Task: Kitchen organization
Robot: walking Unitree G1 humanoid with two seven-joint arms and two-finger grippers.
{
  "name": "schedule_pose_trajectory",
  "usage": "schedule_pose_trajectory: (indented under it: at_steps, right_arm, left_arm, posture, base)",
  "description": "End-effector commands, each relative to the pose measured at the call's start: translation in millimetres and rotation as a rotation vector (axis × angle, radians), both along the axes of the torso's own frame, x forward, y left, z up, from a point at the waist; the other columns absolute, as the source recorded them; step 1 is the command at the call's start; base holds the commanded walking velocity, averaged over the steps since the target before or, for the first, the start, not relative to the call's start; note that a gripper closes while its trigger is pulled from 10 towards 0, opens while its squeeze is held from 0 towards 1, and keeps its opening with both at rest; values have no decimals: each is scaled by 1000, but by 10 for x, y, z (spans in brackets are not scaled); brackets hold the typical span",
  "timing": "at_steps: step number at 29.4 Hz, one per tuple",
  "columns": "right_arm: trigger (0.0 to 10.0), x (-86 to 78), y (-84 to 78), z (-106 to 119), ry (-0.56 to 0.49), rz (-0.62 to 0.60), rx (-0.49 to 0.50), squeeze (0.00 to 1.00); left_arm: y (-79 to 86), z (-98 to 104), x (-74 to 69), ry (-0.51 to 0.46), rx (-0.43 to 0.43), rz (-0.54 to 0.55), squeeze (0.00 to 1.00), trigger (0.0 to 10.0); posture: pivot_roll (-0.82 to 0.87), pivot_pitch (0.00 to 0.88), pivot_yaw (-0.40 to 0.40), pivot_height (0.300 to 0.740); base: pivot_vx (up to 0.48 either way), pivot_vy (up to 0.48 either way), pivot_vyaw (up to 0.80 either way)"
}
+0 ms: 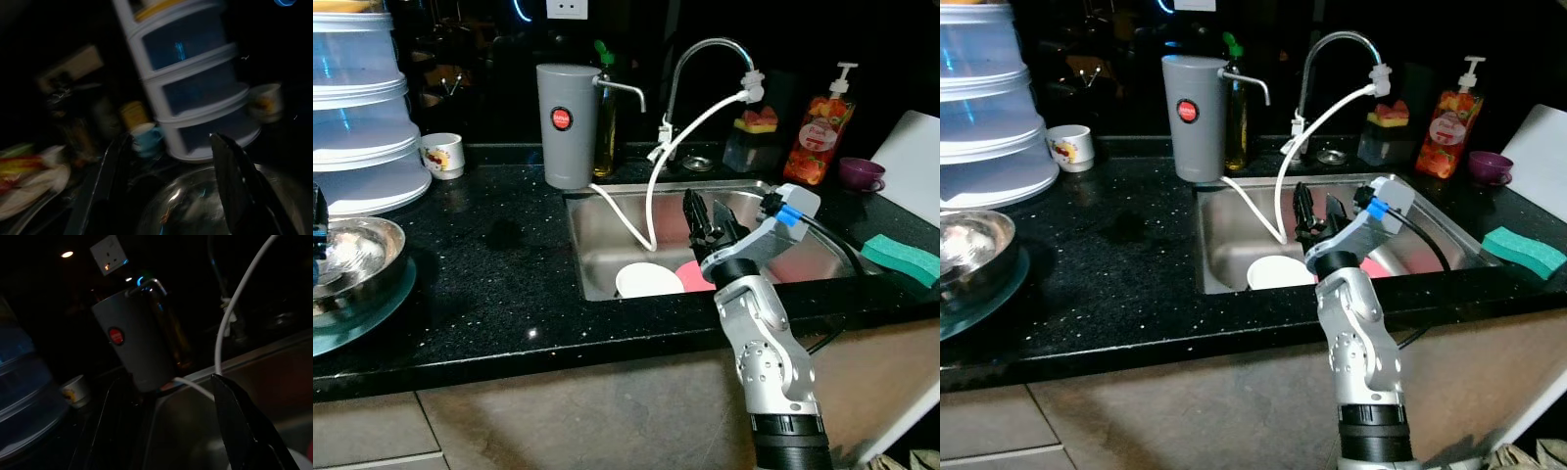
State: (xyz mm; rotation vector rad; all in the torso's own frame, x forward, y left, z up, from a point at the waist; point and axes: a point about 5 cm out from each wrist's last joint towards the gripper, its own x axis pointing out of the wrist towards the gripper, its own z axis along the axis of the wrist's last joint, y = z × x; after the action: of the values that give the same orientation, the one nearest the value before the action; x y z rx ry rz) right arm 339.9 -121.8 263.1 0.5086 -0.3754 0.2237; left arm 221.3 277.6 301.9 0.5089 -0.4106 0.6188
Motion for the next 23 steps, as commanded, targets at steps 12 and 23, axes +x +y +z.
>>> schedule_pose_trajectory:
  at_steps: [12, 23]
  right_arm:
    - [10000, 25, 67, -167, 56, 30, -7, 0]
    - [10000, 53, 65, -201, 66, 35, -11, 0]
  left_arm:
    - [-120, -348, -184, 90, -73, 71, 1000, 10000]
    - [105, -513, -277, 139, -117, 240, 1000, 10000]
  posture:
    - [252, 88, -81, 740]
    - [252, 88, -84, 740]
  base:
    - [0, 0, 0]
    - [0, 0, 0]
